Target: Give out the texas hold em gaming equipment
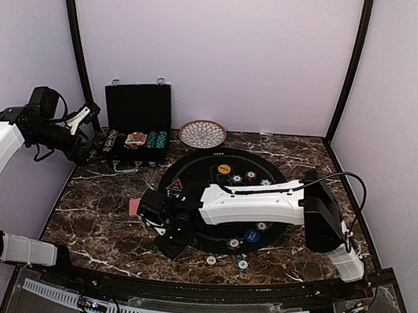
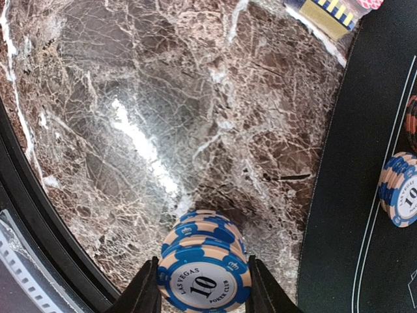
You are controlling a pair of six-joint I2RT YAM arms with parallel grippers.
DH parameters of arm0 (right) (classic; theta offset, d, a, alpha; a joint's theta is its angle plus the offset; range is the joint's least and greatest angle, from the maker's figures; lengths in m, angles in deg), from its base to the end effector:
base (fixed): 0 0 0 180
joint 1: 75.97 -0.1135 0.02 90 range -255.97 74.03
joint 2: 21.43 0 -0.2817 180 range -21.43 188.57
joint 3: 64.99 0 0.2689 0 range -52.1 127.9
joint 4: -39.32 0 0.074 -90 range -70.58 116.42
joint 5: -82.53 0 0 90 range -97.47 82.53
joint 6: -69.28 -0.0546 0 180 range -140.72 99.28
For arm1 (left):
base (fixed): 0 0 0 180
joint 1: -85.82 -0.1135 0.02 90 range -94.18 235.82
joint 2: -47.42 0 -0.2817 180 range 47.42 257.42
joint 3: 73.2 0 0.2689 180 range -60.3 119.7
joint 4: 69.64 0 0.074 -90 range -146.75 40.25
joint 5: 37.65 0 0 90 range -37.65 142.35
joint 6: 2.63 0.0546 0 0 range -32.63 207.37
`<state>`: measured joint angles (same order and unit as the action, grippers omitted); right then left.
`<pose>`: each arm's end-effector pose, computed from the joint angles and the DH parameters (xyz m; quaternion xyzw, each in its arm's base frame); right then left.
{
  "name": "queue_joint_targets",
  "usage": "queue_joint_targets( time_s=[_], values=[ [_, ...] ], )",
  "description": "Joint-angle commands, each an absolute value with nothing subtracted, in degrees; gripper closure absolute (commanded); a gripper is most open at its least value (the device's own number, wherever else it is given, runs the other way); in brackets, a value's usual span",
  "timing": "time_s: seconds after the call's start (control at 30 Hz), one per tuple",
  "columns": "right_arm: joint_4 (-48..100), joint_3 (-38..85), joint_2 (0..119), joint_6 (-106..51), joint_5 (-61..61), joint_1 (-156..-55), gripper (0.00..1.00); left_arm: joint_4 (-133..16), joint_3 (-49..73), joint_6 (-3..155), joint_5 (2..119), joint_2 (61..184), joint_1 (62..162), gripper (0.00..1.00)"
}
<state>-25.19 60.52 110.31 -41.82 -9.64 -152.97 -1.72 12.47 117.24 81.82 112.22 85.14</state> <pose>0.1184 0.5035 0.1732 -0.4592 0.8722 0.1141 0.1237 0.2344 -0.0241 0.3752 0.3169 0.8475 -0.1351 0.4039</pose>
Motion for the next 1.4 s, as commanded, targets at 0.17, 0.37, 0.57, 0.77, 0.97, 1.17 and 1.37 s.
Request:
queue_joint_targets(
  time_s=[0.17,0.37,0.57,0.77,0.97,1.17,1.37],
  values=[
    [-27.2,61.4,106.8,-42.8,-12.4,-153.0,1.00,-1.0,11.3,118.4,81.5,110.8,85.4,0.01],
    [-26.9,58.3,103.8,-44.0,-12.2,-152.2,1.00,-1.0,11.5,118.4,81.8,110.9,85.4,0.01],
    [-23.6,45.5,94.1,-48.1,-13.5,-147.7,1.00,-0.7,10.9,119.2,81.9,110.8,85.4,0.01],
    [-20.2,27.7,81.5,-53.8,-15.7,-139.8,1.00,-0.8,10.5,119.4,82.4,110.9,85.4,0.01],
    [-19.4,13.3,71.9,-58.5,-17.9,-132.0,1.00,-0.7,10.5,119.4,82.9,111.3,85.4,0.01],
    [-17.7,5.0,67.2,-59.6,-19.2,-123.7,1.00,-1.1,10.1,119.5,83.5,111.5,85.4,0.01],
    [-15.7,3.0,68.5,-57.8,-19.1,-120.1,1.00,-0.9,10.1,119.9,83.5,111.6,85.4,0.01]
  ],
)
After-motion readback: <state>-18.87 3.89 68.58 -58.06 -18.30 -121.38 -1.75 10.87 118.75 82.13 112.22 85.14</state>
